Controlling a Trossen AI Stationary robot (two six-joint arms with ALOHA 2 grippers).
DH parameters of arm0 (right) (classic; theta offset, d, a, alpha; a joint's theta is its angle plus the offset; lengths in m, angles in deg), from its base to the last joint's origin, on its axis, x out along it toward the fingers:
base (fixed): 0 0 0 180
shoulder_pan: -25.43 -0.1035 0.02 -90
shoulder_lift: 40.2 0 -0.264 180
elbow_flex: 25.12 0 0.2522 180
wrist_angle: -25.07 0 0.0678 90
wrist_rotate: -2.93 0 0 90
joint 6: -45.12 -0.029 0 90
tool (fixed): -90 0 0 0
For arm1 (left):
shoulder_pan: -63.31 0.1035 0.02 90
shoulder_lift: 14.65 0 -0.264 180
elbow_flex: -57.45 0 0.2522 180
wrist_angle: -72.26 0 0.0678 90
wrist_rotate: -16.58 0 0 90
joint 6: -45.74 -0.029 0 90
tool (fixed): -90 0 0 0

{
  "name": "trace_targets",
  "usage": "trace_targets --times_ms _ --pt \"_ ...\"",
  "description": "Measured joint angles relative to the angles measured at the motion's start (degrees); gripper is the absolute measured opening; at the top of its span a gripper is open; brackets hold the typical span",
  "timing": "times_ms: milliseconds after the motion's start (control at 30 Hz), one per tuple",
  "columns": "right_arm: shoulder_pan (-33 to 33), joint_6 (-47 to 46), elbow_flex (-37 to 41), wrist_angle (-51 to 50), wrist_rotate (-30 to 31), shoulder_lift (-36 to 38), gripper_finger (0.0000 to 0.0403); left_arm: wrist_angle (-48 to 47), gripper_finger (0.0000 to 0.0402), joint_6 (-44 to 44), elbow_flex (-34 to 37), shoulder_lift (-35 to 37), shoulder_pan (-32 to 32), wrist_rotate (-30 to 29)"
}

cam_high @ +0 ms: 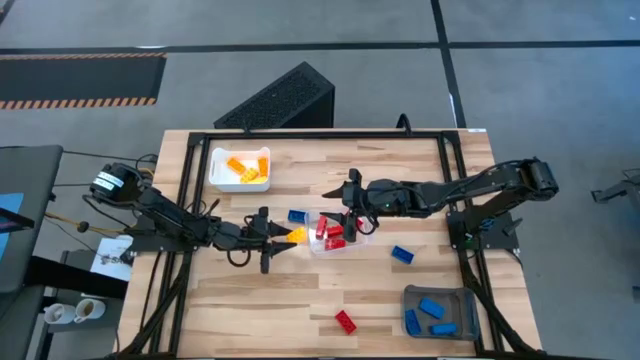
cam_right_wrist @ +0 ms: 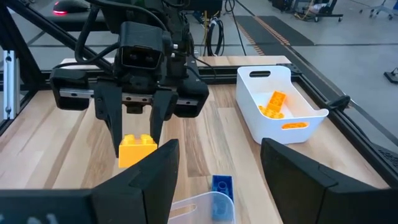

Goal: Sort & place blocks by color
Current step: Put the yellow game piece into the white bin

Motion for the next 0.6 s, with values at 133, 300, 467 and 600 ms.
trace_targets --times_ms 133,300,467,600 --pt "0.02 0.02 0.0 -0.01 0.0 0.0 0.0249 -0.15 0.0109 -0.02 0.0 0.0 0.19 -0.13" --pt "-0.3 0.0 0.0 -0.02 0.0 0.0 0.0249 -0.31 0.0112 0.38 -0.02 0.0 0.72 -0.95" --pt "-1.23 0.04 0.0 -0.24 -0.02 0.0 0.0249 -2.19 0.0109 -0.87 -0.02 1.31 1.46 -2.8" --pt "-1.51 0.26 0.0 -0.23 -0.02 0.0 0.0249 -9.97 0.011 -0.26 -0.08 5.75 4.78 -3.96"
